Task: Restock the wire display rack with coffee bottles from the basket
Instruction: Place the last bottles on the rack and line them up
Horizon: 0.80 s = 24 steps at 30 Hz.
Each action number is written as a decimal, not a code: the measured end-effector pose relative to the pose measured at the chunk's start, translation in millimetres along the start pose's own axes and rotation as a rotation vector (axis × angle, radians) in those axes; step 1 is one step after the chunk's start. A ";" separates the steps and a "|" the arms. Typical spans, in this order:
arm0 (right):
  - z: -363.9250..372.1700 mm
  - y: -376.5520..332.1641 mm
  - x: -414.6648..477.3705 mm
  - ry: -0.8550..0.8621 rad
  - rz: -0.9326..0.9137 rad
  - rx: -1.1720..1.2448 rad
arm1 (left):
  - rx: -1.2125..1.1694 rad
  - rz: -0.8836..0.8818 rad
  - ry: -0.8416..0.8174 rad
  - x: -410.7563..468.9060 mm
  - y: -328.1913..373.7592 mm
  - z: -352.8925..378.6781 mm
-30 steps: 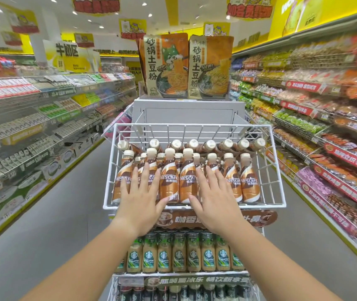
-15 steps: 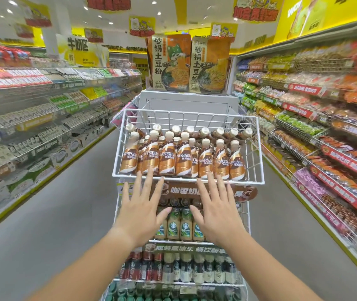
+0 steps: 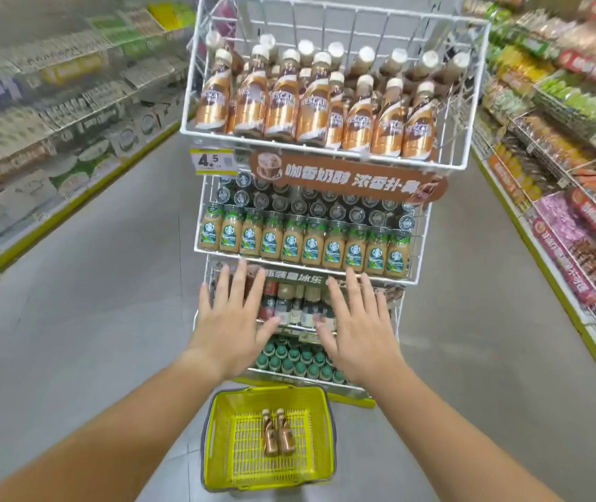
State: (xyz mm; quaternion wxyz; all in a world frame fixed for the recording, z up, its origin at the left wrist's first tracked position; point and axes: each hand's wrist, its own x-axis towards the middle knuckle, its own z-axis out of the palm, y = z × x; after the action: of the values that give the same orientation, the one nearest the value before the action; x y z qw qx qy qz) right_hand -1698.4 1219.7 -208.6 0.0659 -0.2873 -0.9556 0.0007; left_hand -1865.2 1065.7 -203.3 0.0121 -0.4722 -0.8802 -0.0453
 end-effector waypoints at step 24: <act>578.2 1.4 -113.7 -0.685 0.048 0.112 | -0.005 -0.043 -0.635 -92.8 -50.7 595.8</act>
State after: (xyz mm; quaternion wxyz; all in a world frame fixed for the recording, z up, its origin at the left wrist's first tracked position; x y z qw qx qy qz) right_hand -1676.7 1179.6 -796.1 -0.2429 -0.2887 -0.9137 0.1511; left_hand -1843.3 1015.2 -805.9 -0.2652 -0.4439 -0.8498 0.1019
